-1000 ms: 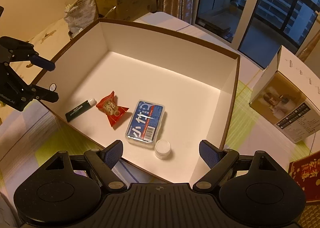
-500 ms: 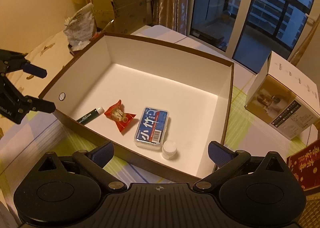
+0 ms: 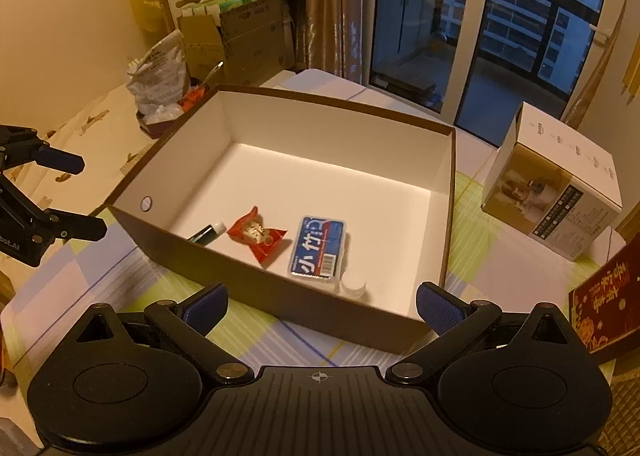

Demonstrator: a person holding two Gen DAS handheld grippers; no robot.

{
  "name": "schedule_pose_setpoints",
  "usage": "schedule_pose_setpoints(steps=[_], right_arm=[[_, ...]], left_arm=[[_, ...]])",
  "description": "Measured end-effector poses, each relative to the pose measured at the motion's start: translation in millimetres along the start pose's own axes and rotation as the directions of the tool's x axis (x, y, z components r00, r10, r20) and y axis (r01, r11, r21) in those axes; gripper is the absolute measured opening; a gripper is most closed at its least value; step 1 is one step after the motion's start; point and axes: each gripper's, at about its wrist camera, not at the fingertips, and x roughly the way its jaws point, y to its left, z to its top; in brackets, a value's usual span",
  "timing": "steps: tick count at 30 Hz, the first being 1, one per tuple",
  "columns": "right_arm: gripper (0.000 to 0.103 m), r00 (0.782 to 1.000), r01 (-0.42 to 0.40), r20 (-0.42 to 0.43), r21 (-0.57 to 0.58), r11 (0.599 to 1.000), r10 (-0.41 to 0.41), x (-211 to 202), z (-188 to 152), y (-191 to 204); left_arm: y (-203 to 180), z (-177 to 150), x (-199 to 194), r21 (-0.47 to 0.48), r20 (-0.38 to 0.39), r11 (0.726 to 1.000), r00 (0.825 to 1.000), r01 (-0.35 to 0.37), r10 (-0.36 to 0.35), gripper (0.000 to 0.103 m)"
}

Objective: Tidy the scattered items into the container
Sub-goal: 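Withdraw both grippers from the box toward the remaining items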

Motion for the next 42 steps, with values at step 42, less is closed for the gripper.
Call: schedule_pose_setpoints(steps=[42], right_arm=[[0.103, 1.0, -0.017, 0.021, 0.146, 0.989, 0.015, -58.5, -131.0, 34.2]], left_arm=[[-60.2, -109.4, -30.0, -0.059, -0.032, 0.998, 0.999, -0.022, 0.02, 0.095]])
